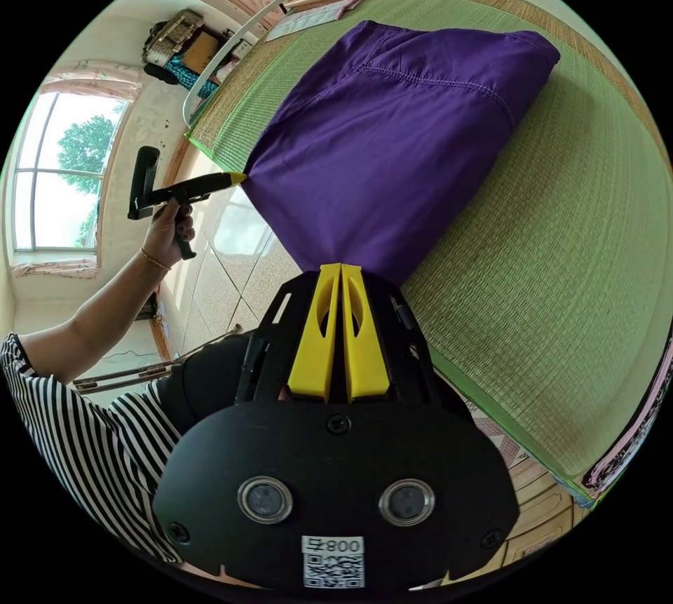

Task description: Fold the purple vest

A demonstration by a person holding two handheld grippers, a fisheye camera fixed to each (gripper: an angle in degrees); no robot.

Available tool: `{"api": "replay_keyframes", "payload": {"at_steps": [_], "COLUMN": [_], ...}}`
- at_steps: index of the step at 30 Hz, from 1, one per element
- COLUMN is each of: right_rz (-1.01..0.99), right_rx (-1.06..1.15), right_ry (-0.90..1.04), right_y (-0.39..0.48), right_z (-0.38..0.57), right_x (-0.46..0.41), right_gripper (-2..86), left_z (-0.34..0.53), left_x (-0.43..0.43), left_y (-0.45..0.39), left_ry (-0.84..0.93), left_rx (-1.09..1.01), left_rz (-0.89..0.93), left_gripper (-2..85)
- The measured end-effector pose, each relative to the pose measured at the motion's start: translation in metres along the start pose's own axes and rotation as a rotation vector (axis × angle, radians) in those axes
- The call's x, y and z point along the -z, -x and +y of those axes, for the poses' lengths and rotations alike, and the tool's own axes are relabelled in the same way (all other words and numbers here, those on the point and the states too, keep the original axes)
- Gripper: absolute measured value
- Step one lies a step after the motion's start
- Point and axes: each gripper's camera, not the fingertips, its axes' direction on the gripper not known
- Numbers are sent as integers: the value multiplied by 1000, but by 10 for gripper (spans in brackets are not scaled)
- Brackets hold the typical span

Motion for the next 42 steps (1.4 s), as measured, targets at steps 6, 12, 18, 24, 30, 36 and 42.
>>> {"api": "replay_keyframes", "payload": {"at_steps": [6,12,18,24,30,36,42], "right_rz": [22,32,-6,-35,-117,-267,-383], "right_rx": [-16,-36,-61,-83,-140,-200,-244], "right_ry": [-15,17,-13,-27,-55,-96,-136], "right_y": [5,4,-2,-7,-22,-49,-73], "right_z": [7,2,8,15,27,45,68], "right_x": [-7,-37,-55,-72,-88,-104,-124], "right_gripper": [2,2,1,1,1,2,10], "left_z": [-1,4,29,40,20,3,-7], "left_x": [0,7,8,-46,-101,-136,-154], "left_y": [-12,-19,-53,-93,-127,-154,-161], "left_ry": [2,-43,-77,37,197,301,315], "left_rx": [-3,21,-35,-58,-87,-133,-106], "left_rz": [8,65,171,356,408,375,375], "left_gripper": [17,32,39,55,78,83,71]}}
